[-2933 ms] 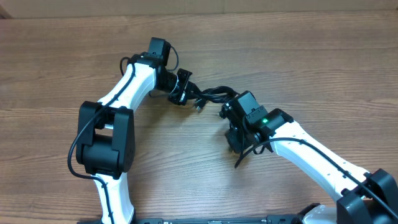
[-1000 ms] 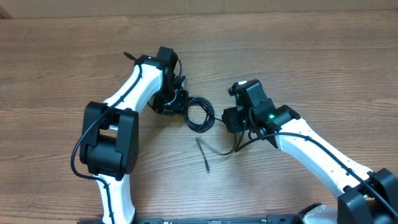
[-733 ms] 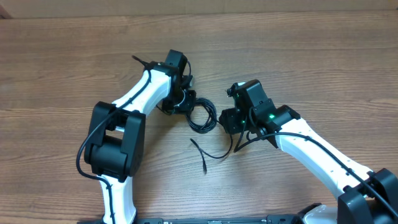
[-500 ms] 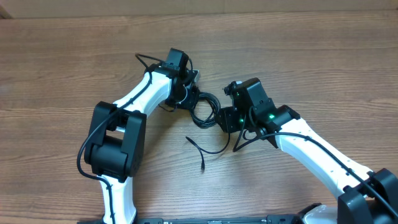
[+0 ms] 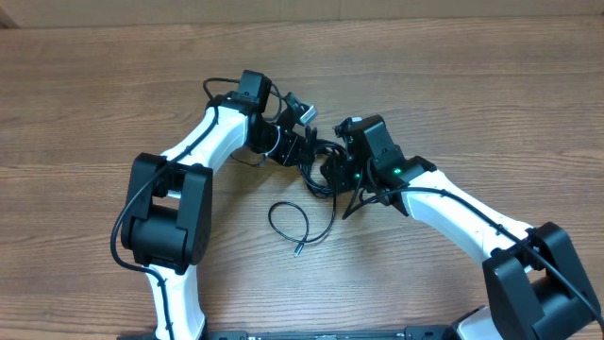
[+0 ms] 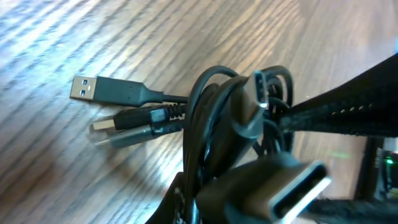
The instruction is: Untangle cables
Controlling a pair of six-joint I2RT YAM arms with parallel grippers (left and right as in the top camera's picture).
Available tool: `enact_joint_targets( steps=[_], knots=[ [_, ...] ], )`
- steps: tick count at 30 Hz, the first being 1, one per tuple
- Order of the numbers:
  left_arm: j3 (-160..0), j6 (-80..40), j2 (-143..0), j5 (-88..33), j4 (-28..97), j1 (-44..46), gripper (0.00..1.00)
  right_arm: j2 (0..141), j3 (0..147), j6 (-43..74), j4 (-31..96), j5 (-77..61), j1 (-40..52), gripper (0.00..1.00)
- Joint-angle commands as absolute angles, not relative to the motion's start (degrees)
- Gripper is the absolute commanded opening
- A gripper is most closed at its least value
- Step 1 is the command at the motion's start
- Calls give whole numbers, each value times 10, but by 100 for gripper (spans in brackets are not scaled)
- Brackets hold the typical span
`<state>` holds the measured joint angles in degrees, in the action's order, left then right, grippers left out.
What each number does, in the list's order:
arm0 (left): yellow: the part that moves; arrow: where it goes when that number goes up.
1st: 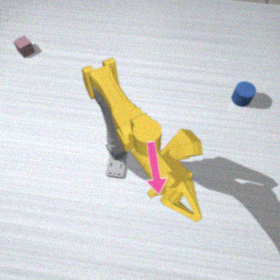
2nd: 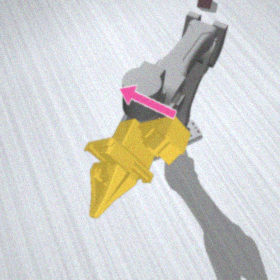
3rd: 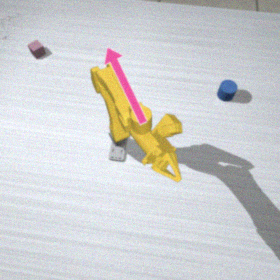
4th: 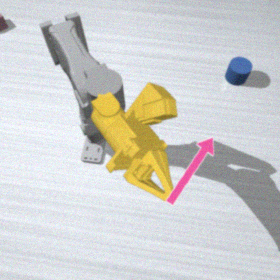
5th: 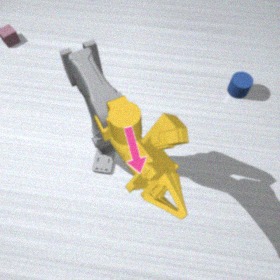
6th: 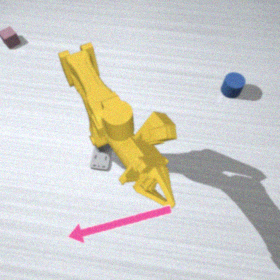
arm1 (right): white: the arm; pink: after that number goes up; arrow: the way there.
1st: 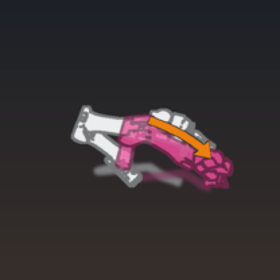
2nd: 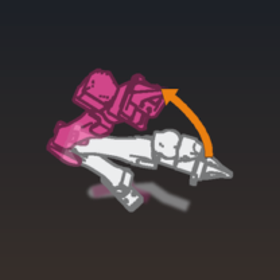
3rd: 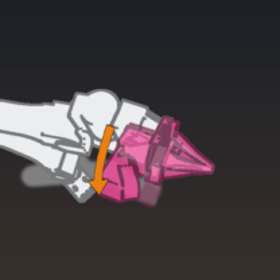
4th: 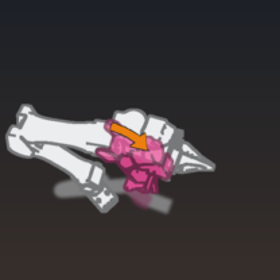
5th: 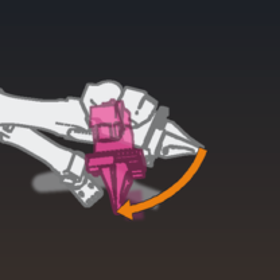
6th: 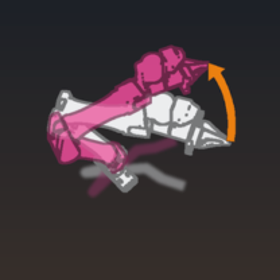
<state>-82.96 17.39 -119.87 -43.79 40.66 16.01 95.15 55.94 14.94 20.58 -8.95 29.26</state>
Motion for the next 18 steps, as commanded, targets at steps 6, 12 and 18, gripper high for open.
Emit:
enact_joint_targets(
  steps=[6, 12, 18],
  knots=[
    [-827, 186, -1187, -485, 406, 161, 4, 951, 672, 64, 297, -79, 291, 43],
    [-827, 147, -1187, -446, 400, 161, 4, 987, 667, -1, 308, -67, 296, 44],
    [-827, 145, -1187, -446, 397, 162, 4, 1025, 667, -6, 302, -18, 296, 44]
  ],
)
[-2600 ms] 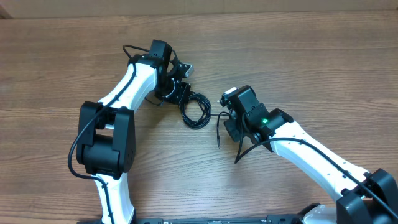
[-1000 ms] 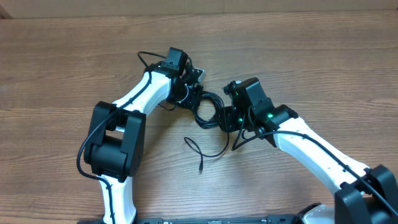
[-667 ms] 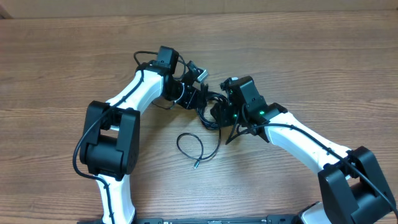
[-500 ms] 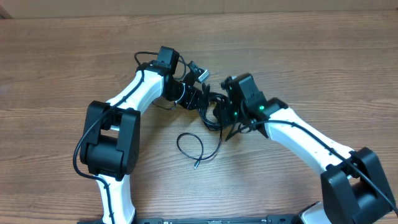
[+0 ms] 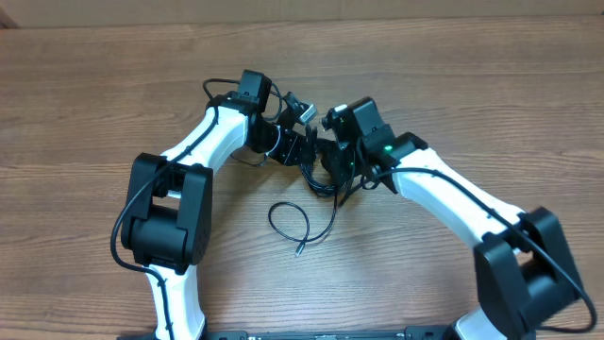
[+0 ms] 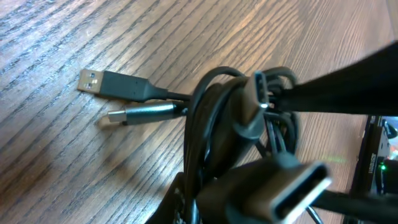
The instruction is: Untangle cables
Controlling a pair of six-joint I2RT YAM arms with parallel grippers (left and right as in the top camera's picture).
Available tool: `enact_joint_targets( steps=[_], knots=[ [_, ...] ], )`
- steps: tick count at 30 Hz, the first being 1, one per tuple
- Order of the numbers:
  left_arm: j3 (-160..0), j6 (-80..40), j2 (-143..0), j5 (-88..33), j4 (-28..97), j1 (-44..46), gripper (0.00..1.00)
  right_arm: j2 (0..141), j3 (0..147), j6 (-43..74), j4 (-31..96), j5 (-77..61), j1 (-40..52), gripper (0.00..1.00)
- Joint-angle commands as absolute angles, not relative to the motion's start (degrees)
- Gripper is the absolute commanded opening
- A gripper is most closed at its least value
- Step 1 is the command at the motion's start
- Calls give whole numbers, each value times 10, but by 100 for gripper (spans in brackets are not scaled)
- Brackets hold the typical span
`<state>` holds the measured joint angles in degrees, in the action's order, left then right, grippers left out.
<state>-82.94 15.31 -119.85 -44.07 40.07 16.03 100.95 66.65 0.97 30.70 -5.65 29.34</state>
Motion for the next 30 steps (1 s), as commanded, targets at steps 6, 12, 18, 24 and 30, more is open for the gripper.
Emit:
enact_joint_targets(
  steps=[6, 12, 18, 24, 30],
  knots=[
    [-827, 134, -1187, -448, 392, 162, 4, 1033, 667, -16, 297, -10, 297, 40],
    [-827, 128, -1187, -448, 389, 162, 4, 1033, 648, -71, 281, -26, 299, 42],
    [-827, 128, -1187, -448, 389, 162, 4, 1033, 648, -110, 228, -11, 299, 44],
    [-827, 128, -1187, -448, 389, 162, 4, 1037, 635, -110, 230, -15, 299, 43],
    [-827, 115, -1187, -448, 385, 162, 4, 1037, 629, -107, 233, -56, 299, 31]
  ],
)
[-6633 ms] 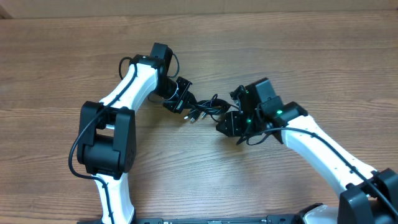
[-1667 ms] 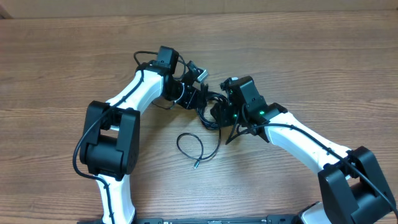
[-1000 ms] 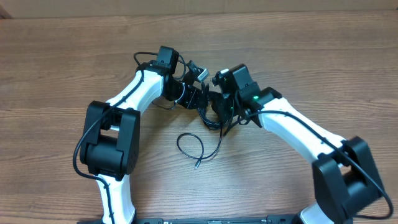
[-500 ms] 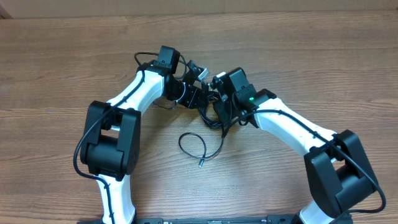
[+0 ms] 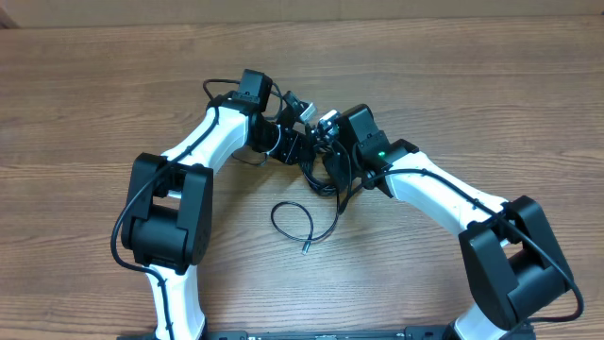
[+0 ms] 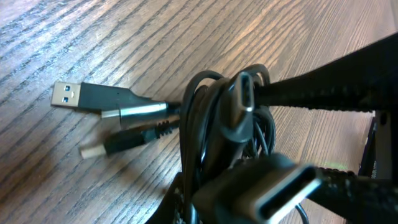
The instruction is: Untangle cables
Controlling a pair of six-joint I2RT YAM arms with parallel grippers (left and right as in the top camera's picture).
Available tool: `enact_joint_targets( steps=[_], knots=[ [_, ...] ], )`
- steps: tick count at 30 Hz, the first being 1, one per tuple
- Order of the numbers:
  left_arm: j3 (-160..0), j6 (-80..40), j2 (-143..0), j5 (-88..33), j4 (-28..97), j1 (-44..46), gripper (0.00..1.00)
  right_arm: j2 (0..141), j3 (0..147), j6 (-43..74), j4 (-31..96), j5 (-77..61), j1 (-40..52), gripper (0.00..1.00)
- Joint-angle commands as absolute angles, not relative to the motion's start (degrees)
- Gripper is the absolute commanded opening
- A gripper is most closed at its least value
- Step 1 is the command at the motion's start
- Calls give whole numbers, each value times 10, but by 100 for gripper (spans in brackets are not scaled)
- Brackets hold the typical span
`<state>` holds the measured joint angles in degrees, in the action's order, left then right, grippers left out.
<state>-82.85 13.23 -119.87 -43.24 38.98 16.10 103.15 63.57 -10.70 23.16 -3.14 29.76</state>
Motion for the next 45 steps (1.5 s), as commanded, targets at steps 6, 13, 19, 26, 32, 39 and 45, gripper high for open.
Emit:
enact_joint_targets(
  steps=[6, 13, 19, 26, 32, 39, 45],
  knots=[
    [-827, 115, -1187, -448, 385, 162, 4, 1037, 629, -108, 251, -83, 299, 25],
    [-827, 115, -1187, -448, 385, 162, 4, 1038, 629, -110, 254, -82, 299, 36],
    [-827, 115, -1187, -448, 385, 162, 4, 1065, 629, -135, 238, -76, 299, 37],
    [-827, 115, -1187, -448, 383, 162, 4, 1075, 629, -138, 230, -76, 299, 26],
    [-827, 111, -1187, -442, 381, 162, 4, 1075, 629, -135, 235, -76, 299, 16],
    [-827, 36, -1187, -358, 372, 162, 4, 1075, 629, -136, 250, -79, 302, 17],
    [-827, 36, -1187, -358, 372, 162, 4, 1075, 629, -149, 252, -73, 314, 30]
  ],
)
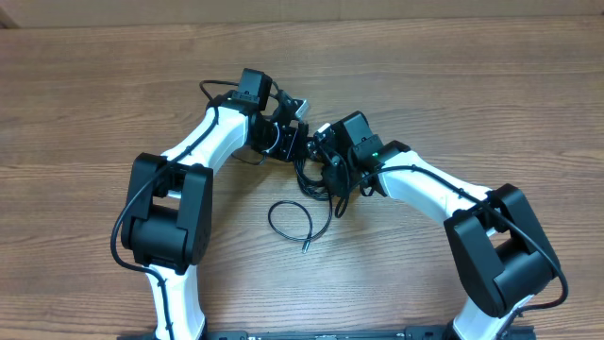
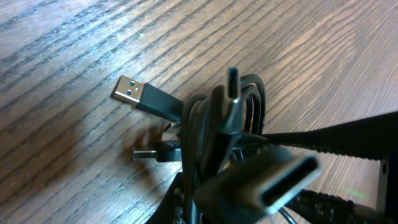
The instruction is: Untangle cables
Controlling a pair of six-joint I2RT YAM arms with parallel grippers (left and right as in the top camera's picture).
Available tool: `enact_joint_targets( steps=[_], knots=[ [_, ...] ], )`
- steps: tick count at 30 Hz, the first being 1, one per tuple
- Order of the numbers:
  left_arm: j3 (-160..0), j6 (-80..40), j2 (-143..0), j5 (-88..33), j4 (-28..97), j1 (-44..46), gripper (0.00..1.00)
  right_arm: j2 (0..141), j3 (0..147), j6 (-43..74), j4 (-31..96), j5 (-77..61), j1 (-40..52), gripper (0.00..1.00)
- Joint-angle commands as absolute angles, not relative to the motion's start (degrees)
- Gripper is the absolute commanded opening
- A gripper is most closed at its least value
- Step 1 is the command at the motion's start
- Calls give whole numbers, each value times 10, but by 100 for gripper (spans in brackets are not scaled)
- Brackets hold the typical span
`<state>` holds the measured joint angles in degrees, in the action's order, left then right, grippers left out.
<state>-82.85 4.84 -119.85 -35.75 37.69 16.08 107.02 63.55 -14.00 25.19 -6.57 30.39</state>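
Observation:
A tangle of black cables (image 1: 316, 178) lies mid-table between my two grippers. My left gripper (image 1: 300, 142) is shut on the bundle (image 2: 202, 134), whose strands run down into its jaws (image 2: 193, 205). A USB-A plug (image 2: 142, 98) and a smaller plug (image 2: 152, 153) stick out of the bundle to the left, just above the wood. A thin plug (image 2: 227, 102) stands upright on top, and a large USB-C plug (image 2: 273, 182) hangs close to the lens. My right gripper (image 1: 327, 162) presses into the tangle; one of its fingers (image 2: 323, 133) crosses from the right. Its jaws are hidden.
One cable leaves the tangle as a loose loop (image 1: 291, 219) on the wood, ending in a small tip (image 1: 305, 250) toward the front. The wooden table (image 1: 472, 85) stretches out on every side. Both white arms converge at the middle.
The right gripper has shifted a little further left and down into the tangle. The bundle has turned in the left gripper's hold. The thin plug now stands upright and the USB-A plug sits further right.
My left gripper held the bundle at every moment. The right gripper first sat to the right of the tangle, then nearer and higher beside the left gripper, then against the bundle. Now it is pushed into it, and the plugs have shifted each time.

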Motion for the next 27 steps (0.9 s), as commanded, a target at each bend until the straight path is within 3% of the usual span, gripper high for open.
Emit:
enact_joint_targets(
  steps=[1, 3, 8, 13, 24, 27],
  knots=[
    [-827, 36, -1187, -358, 372, 162, 4, 1075, 629, -149, 253, -72, 315, 30],
    [-827, 36, -1187, -358, 372, 162, 4, 1075, 629, -149, 253, -71, 315, 31],
    [-827, 36, -1187, -358, 372, 162, 4, 1075, 629, -149, 243, -69, 315, 43],
    [-827, 36, -1187, -358, 372, 162, 4, 1075, 629, -149, 216, -69, 315, 47],
    [-827, 36, -1187, -360, 372, 162, 4, 1100, 629, -149, 175, -49, 315, 45],
    [-827, 36, -1187, -360, 372, 162, 4, 1117, 629, -149, 179, -37, 315, 33]
  ],
)
